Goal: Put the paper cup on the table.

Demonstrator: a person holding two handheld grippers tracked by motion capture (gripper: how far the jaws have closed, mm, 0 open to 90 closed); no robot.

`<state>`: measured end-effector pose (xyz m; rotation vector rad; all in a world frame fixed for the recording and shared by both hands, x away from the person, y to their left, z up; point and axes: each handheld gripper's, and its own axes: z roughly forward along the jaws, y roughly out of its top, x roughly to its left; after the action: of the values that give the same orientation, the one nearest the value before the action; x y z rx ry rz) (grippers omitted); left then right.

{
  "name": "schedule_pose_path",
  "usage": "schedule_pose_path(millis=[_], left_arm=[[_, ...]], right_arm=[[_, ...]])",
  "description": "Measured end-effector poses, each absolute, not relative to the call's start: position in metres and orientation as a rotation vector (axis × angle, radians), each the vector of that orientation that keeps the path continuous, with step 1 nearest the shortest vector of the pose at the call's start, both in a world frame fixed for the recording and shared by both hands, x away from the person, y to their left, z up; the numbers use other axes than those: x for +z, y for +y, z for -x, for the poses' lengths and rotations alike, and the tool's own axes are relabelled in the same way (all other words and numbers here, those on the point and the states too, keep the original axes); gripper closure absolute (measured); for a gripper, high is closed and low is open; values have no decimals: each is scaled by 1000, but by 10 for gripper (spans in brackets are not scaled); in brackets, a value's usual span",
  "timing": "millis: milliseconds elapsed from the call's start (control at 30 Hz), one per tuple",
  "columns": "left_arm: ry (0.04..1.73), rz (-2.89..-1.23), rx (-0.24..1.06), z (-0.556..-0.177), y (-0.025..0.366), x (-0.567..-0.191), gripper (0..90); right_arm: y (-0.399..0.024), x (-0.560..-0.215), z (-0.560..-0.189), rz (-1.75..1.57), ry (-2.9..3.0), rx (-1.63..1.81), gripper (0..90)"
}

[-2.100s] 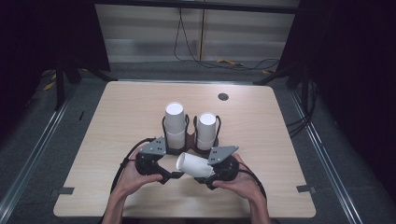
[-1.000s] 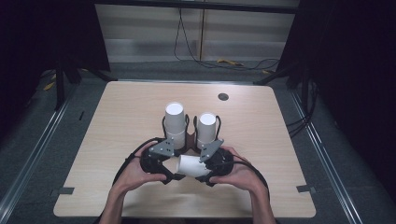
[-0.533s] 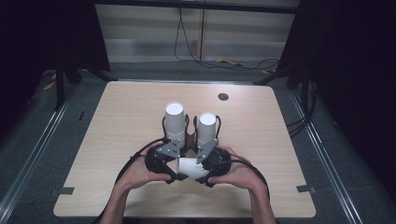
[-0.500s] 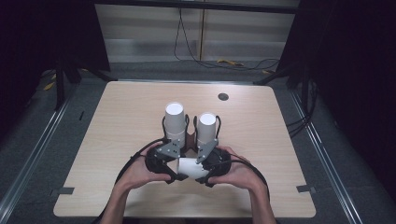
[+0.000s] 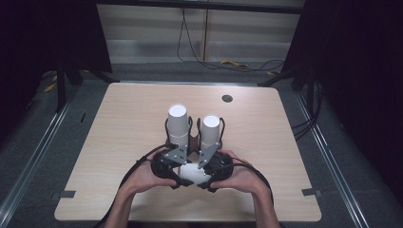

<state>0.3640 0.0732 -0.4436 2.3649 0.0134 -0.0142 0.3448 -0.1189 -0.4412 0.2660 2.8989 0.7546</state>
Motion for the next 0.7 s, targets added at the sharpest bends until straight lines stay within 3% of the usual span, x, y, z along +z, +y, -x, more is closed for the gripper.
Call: schedule_pose_path(millis=[700], left_arm=[[50, -2290, -25, -365, 85, -448, 332]], right_arm=[[-127, -441, -342, -296, 2842, 862, 184]])
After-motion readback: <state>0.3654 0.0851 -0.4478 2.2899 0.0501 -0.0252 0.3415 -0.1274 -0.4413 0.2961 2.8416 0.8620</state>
